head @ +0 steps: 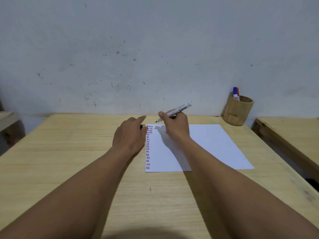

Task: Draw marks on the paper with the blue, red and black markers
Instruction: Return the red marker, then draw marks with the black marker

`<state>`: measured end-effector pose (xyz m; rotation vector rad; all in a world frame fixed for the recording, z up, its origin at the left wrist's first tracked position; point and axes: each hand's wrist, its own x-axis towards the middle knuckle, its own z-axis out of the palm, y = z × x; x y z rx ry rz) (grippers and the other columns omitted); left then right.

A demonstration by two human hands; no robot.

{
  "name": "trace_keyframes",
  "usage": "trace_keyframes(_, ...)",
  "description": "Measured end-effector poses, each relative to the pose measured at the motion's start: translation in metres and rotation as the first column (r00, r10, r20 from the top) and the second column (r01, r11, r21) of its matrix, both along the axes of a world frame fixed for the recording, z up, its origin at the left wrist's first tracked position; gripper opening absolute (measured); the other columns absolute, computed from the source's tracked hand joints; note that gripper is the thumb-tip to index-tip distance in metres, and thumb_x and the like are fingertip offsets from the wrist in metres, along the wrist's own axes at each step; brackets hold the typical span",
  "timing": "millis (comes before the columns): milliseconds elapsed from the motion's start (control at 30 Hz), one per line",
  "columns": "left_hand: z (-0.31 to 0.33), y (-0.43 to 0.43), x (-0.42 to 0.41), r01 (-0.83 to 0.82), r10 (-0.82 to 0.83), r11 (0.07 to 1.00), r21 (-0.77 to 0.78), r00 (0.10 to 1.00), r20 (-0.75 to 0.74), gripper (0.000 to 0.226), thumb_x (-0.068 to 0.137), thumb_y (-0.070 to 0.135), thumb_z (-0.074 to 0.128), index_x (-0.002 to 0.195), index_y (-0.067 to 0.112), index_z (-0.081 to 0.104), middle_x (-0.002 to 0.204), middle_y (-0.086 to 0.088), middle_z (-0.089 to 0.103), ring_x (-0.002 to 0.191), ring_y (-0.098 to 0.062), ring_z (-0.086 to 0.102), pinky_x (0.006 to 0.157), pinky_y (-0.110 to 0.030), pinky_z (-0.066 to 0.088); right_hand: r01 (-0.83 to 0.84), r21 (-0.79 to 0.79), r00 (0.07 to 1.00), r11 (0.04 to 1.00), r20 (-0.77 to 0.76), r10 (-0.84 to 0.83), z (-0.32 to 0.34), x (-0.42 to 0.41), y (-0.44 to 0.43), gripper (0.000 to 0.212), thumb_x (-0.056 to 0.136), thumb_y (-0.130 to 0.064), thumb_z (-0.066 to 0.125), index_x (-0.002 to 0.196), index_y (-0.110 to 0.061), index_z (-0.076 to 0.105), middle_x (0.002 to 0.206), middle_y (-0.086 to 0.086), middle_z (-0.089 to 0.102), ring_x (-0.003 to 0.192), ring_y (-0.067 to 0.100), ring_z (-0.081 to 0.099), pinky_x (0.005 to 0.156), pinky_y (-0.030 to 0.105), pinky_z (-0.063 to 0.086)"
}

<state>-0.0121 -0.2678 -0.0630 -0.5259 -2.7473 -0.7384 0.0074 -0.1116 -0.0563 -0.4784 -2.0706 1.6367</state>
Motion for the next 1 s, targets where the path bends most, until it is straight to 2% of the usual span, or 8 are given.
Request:
trace_keyframes(67, 0.002, 0.000, -0.007, -0.018, 0.017, 1.000, -0.020, 1.000, -0.024, 0.032, 0.097, 0.019, 0.052, 0.124, 0.021, 0.070, 0.114, -0.005, 0.072, 0.113, -0.030, 0.063, 0.089, -0.040, 0.051, -0.004, -0.032, 1.000, 0.999, -0.016, 0.004, 0.005, 0.002, 0.002, 0.029, 0.084, -0.042, 0.071, 0.088, -0.013, 0.071, 0.077, 0.002, 0.075, 0.057, 0.016, 0.059, 0.067, 0.040, 0.056)
trace_keyframes(133, 0.006, 0.000, -0.009, -0.054, 0.055, 0.998, 0.025, 0.998, -0.014, 0.024, 0.093, 0.010, 0.056, 0.099, 0.017, 0.078, 0.096, -0.002, 0.077, 0.097, -0.027, 0.068, 0.084, -0.039, 0.052, -0.003, -0.090, 1.000, 0.996, -0.022, 0.001, 0.011, 0.006, 0.004, 0.030, 0.087, -0.036, 0.068, 0.090, -0.007, 0.071, 0.073, 0.004, 0.070, 0.057, 0.017, 0.060, 0.060, 0.037, 0.054)
trace_keyframes(300, 0.034, 0.008, 0.001, -0.153, 0.089, 0.872, 0.464, 0.983, 0.158, 0.019, 0.095, 0.015, 0.061, 0.086, 0.015, 0.077, 0.083, 0.003, 0.072, 0.058, -0.004, 0.055, 0.052, -0.019, 0.037, -0.053, -0.223, 0.996, 0.973, -0.080, 0.036, 0.030, 0.025, 0.006, 0.024, 0.090, -0.021, 0.067, 0.097, 0.002, 0.069, 0.068, 0.003, 0.064, 0.058, 0.017, 0.058, 0.050, 0.026, 0.050)
trace_keyframes(433, 0.052, 0.017, 0.012, -0.182, -0.008, 0.722, 0.668, 0.962, 0.271, 0.014, 0.093, 0.027, 0.068, 0.089, 0.018, 0.079, 0.076, 0.006, 0.068, 0.066, -0.011, 0.056, 0.058, -0.023, 0.040, -0.092, -0.330, 0.990, 0.940, -0.129, 0.051, 0.046, 0.042, 0.008, 0.016, 0.091, -0.018, 0.069, 0.088, -0.002, 0.069, 0.064, 0.001, 0.058, 0.054, 0.014, 0.052, 0.047, 0.022, 0.049)
trace_keyframes(567, 0.065, 0.024, 0.024, -0.204, -0.110, 0.625, 0.753, 0.933, 0.344, 0.012, 0.091, 0.030, 0.070, 0.083, 0.023, 0.076, 0.088, 0.000, 0.072, 0.079, -0.019, 0.059, 0.075, -0.031, 0.049, -0.106, -0.383, 0.985, 0.918, -0.169, 0.044, 0.062, 0.057, 0.011, 0.013, 0.091, -0.017, 0.070, 0.083, -0.006, 0.068, 0.061, -0.001, 0.057, 0.050, 0.011, 0.051, 0.047, 0.022, 0.048)
trace_keyframes(667, 0.077, 0.030, 0.036, -0.189, -0.171, 0.607, 0.772, 0.918, 0.359, 0.012, 0.092, 0.028, 0.070, 0.082, 0.023, 0.076, 0.096, -0.003, 0.074, 0.080, -0.016, 0.058, 0.082, -0.034, 0.050, -0.116, -0.391, 0.981, 0.913, -0.187, 0.045, 0.071, 0.066, 0.013, 0.012, 0.091, -0.015, 0.070, 0.084, -0.005, 0.068, 0.064, 0.001, 0.058, 0.050, 0.011, 0.051, 0.047, 0.023, 0.048)
trace_keyframes(833, 0.094, 0.040, 0.053, -0.159, -0.266, 0.578, 0.801, 0.891, 0.368, 0.010, 0.095, 0.023, 0.067, 0.090, 0.019, 0.075, 0.098, -0.003, 0.074, 0.081, -0.015, 0.057, 0.067, -0.027, 0.046, -0.146, -0.412, 0.975, 0.899, -0.216, 0.059, 0.083, 0.079, 0.019, 0.012, 0.092, -0.014, 0.070, 0.085, -0.004, 0.069, 0.066, 0.002, 0.058, 0.052, 0.012, 0.053, 0.050, 0.023, 0.050)
trace_keyframes(1000, 0.103, 0.047, 0.062, -0.126, -0.281, 0.565, 0.816, 0.900, 0.334, 0.009, 0.095, 0.018, 0.068, 0.095, 0.015, 0.076, 0.097, -0.005, 0.075, 0.083, -0.014, 0.061, 0.072, -0.027, 0.051, -0.181, -0.498, 0.968, 0.848, -0.245, 0.062, 0.083, 0.086, 0.028, 0.014, 0.090, -0.014, 0.075, 0.084, -0.002, 0.071, 0.066, 0.005, 0.061, 0.055, 0.014, 0.057, 0.055, 0.022, 0.053)
